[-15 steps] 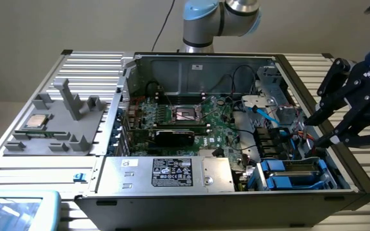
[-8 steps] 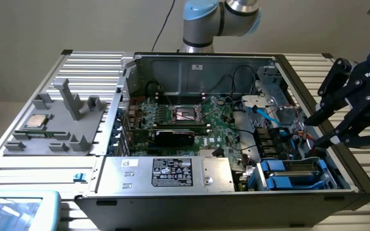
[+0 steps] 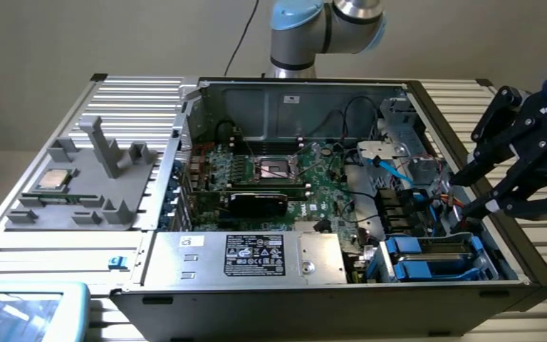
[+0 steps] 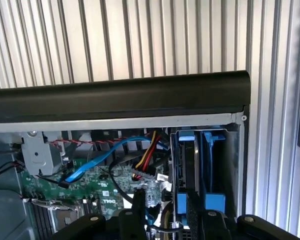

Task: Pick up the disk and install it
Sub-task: 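Insert the first disk wire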

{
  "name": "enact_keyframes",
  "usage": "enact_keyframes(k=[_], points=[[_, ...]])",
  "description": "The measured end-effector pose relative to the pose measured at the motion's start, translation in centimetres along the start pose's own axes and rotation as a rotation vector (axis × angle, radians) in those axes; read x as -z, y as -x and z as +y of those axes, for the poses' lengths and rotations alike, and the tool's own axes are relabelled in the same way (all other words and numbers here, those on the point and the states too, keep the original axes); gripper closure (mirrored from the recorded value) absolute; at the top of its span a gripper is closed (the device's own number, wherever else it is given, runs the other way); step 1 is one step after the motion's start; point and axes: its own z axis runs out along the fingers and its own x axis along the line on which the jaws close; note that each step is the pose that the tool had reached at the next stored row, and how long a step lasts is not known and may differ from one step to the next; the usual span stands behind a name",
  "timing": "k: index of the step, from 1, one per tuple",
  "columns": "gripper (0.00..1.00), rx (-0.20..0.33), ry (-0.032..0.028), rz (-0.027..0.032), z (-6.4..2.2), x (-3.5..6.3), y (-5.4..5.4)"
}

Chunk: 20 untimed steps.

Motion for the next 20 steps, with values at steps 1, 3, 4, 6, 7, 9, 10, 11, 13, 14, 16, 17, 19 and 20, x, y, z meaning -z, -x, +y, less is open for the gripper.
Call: enact_keyframes(k=[1, 3, 4, 6, 7, 9, 10, 11, 13, 14, 16, 17, 19, 20], points=[[0.55, -0.004, -0.0027, 0.0006, 0.01, -0.03, 0.0], [0.55, -0.006, -0.0125, 0.0000, 0.30, -0.06, 0.0], [0.55, -0.006, -0.0177, -0.0004, 0.49, -0.06, 0.0], [0.55, -0.007, -0.0190, -0.0005, 0.57, -0.05, 0.0], [0.55, -0.007, -0.0191, -0.0004, 0.57, -0.05, 0.0], [0.55, -0.007, -0.0204, -0.0004, 0.82, 0.00, -0.1], [0.55, -0.007, -0.0221, -0.0006, 1.09, 0.05, -0.1], [0.55, -0.007, -0.0232, -0.0006, 1.41, 0.11, -0.1], [0.55, -0.008, -0.0255, -0.0009, 2.10, 0.20, -0.2], [0.55, -0.008, -0.0266, -0.0011, 2.40, 0.18, -0.2], [0.55, -0.008, -0.0291, -0.0007, 2.96, -0.01, -0.2], [0.55, -0.008, -0.0298, -0.0009, 3.24, -0.13, -0.2], [0.55, -0.009, -0.0305, -0.0010, 3.61, -0.42, -0.2], [0.55, -0.009, -0.0306, -0.0008, 3.66, -0.59, -0.2]])
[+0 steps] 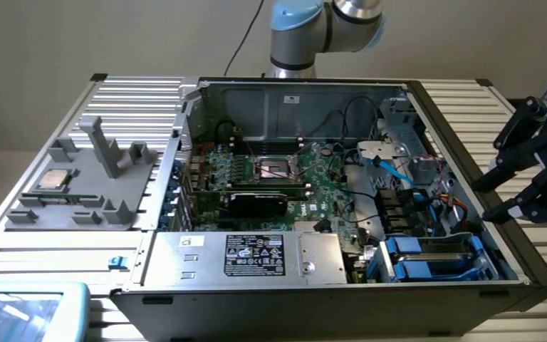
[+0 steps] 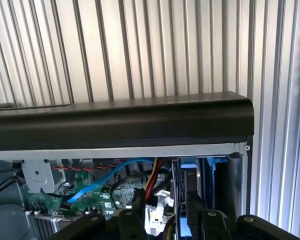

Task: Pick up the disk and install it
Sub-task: 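Insert the first disk wire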

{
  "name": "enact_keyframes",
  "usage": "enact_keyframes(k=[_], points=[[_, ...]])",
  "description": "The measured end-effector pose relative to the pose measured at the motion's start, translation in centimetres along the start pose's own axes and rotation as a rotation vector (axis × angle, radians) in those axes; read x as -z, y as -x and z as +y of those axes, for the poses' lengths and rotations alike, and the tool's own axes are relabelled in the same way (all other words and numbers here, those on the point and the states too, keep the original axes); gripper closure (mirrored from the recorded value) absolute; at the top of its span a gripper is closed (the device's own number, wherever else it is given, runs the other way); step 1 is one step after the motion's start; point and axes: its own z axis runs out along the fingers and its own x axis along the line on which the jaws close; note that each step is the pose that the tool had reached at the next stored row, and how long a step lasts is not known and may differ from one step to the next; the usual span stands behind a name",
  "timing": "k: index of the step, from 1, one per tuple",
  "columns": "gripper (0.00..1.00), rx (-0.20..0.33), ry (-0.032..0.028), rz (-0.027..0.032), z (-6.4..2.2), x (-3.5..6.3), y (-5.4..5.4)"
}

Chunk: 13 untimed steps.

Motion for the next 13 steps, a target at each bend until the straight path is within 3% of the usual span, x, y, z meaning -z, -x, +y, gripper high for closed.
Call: enact_keyframes(k=[6, 8, 10, 13], points=[[0.55, -0.002, -0.0036, -0.0001, 0.26, -1.04, 0.10], [0.55, -0.003, -0.0079, -0.0006, 0.28, -1.07, 0.10], [0.55, -0.005, -0.0082, -0.0001, 0.28, -1.08, 0.10], [0.55, -0.045, -0.0036, 0.0108, 0.28, -1.10, 0.11]])
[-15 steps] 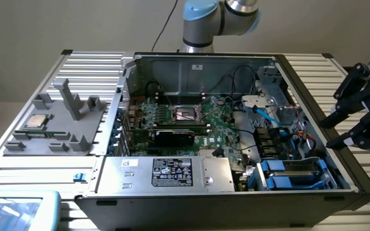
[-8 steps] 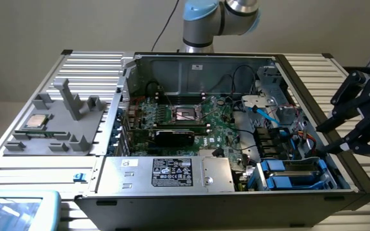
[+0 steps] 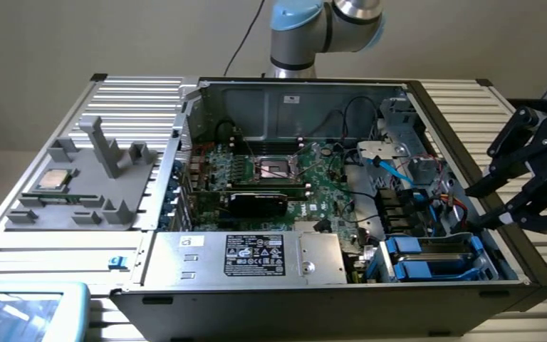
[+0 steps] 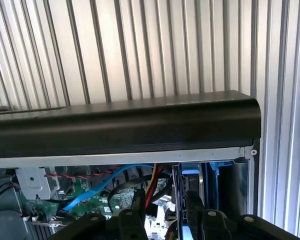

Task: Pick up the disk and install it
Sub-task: 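Insert the first disk wire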

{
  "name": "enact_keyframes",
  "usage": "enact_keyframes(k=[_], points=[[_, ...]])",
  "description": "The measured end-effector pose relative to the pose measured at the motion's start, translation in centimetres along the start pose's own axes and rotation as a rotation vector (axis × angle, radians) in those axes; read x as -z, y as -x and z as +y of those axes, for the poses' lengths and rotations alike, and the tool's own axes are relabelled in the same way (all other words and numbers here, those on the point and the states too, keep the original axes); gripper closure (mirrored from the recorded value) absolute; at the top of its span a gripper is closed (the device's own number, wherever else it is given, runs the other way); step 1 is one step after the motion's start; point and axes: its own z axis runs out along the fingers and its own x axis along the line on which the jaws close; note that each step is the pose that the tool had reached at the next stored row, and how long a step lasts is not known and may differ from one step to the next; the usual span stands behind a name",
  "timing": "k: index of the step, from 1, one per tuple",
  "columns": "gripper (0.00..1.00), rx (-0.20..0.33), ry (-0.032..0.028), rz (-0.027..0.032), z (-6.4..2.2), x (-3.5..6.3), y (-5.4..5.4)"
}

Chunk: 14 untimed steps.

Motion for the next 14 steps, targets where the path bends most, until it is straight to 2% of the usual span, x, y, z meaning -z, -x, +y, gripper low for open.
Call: enact_keyframes(k=[5, 7, 14], points=[[0.55, -0.076, 0.0088, 0.0200, 0.00, 0.00, -0.01], [0.55, -0.098, 0.0115, 0.0260, -0.04, -0.01, 0.00], [0.55, -0.127, 0.0143, 0.0336, -0.64, -0.57, 0.16]])
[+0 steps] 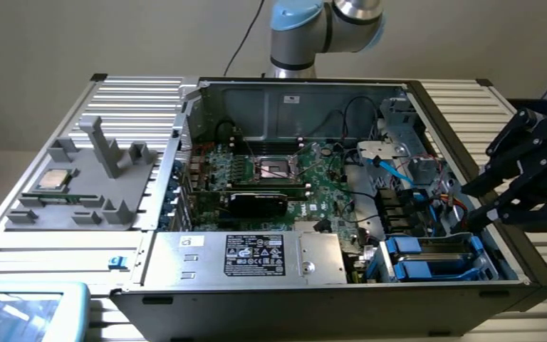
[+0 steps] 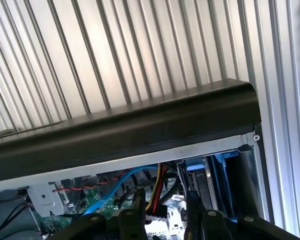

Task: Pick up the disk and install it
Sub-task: 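Insert the first disk wire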

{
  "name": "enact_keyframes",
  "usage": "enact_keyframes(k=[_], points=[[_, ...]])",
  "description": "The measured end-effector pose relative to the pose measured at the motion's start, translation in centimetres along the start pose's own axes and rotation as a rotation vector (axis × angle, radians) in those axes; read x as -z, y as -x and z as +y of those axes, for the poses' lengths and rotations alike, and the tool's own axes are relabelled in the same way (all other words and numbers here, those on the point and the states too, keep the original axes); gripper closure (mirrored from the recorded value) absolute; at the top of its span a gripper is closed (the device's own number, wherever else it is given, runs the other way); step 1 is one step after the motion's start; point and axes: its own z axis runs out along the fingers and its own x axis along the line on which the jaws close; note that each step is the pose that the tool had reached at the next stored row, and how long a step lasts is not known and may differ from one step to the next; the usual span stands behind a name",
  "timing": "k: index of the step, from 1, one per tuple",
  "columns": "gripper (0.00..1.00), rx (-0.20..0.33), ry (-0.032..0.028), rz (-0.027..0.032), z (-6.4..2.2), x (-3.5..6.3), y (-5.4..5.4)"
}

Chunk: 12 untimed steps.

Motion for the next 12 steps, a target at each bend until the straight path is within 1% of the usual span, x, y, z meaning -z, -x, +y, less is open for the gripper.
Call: enact_keyframes(k=[4, 12], points=[[0.55, -0.003, 0.0004, 0.0004, -0.02, -0.02, 0.01], [0.55, -0.038, 0.0043, 0.0098, -0.31, -0.86, 0.10]])
